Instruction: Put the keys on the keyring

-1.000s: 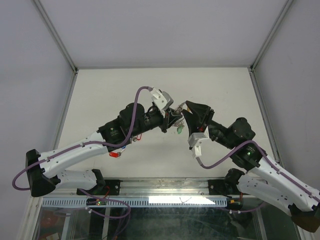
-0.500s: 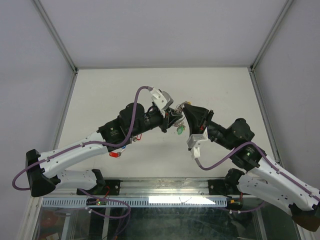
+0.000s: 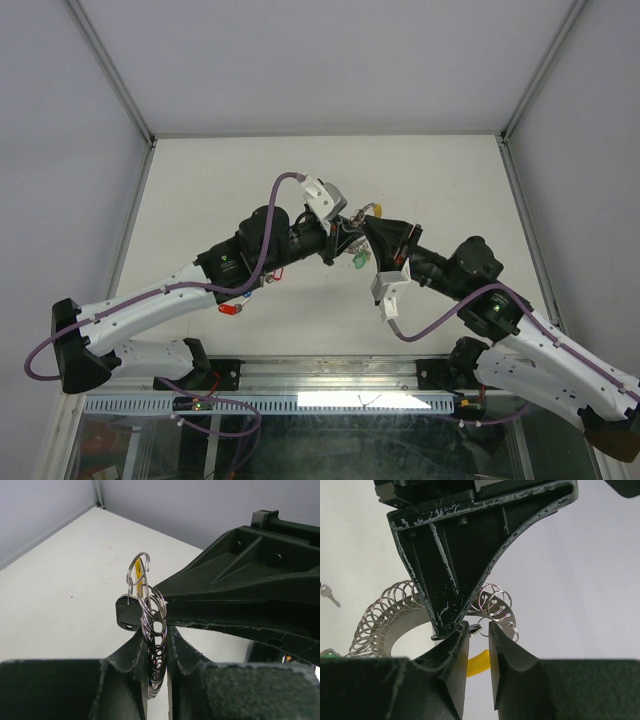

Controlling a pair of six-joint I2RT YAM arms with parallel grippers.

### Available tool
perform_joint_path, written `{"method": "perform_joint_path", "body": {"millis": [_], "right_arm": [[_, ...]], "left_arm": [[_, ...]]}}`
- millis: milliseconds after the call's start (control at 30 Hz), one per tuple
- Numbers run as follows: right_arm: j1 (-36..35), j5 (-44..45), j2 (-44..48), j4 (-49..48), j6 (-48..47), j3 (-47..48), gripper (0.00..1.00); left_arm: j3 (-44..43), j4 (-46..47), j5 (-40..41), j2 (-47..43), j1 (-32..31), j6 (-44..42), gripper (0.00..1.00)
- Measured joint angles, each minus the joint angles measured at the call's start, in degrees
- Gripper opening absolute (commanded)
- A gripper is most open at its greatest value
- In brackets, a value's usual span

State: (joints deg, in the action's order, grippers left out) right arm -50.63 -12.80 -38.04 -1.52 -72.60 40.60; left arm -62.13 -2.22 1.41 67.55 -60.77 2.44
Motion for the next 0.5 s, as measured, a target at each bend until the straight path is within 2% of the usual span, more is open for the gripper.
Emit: {"method": "perform_joint_path", "body": {"millis": [500], "right_arm": [[-0.3,0.1,0.6,4.3,-0.7,2.4,0.26]], "left_arm": [[-0.1,0.0,0.0,0.8,0.0,0.0,0.0]]}}
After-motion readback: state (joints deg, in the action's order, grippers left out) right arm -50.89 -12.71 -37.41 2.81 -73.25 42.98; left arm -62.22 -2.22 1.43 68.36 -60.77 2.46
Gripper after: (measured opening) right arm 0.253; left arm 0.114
